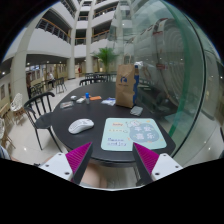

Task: Arrange mouse

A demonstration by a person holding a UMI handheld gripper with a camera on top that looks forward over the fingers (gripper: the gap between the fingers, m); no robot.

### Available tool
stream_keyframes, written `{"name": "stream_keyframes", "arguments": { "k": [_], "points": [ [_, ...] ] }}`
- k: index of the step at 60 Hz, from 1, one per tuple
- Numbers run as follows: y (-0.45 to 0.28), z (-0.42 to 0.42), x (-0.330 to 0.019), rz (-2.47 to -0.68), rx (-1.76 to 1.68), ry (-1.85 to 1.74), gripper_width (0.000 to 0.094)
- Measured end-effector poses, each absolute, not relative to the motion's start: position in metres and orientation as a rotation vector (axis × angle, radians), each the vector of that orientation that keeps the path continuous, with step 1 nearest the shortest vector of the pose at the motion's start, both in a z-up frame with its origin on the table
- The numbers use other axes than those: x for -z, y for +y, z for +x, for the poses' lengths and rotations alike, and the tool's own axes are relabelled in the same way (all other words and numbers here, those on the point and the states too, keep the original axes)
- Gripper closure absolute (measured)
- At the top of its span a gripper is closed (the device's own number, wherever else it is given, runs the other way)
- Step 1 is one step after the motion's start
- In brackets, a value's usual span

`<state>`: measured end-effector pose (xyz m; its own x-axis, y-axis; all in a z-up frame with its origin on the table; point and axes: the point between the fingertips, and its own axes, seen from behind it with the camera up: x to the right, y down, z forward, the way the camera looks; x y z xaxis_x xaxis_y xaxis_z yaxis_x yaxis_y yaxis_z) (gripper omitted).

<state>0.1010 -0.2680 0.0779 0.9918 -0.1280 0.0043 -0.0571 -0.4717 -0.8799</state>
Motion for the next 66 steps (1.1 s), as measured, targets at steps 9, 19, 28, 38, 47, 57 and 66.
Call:
{"name": "stream_keyframes", "arguments": {
  "k": [9, 19, 28, 38, 47, 57, 66],
  "points": [
    [-0.243, 0.059, -0.053, -2.077, -0.025, 0.053, 0.0083],
    [-0.189, -0.001, -0.021, -2.094, -0.188, 0.011, 0.0089],
    [-0.157, -0.028, -0.003, -2.146, -0.217, -0.035, 0.0090],
    [-0.103, -0.049, 0.012, -2.153, -0.154, -0.073, 0.0086],
    [-0.063, -0.059, 0.013, -2.174, -0.113, -0.038, 0.0086],
    [-0.016, -0.067, 0.016, -2.196, -0.044, -0.015, 0.0090],
    [-0.001, -0.060, 0.018, -2.211, -0.014, 0.052, 0.0432]
  ]
}}
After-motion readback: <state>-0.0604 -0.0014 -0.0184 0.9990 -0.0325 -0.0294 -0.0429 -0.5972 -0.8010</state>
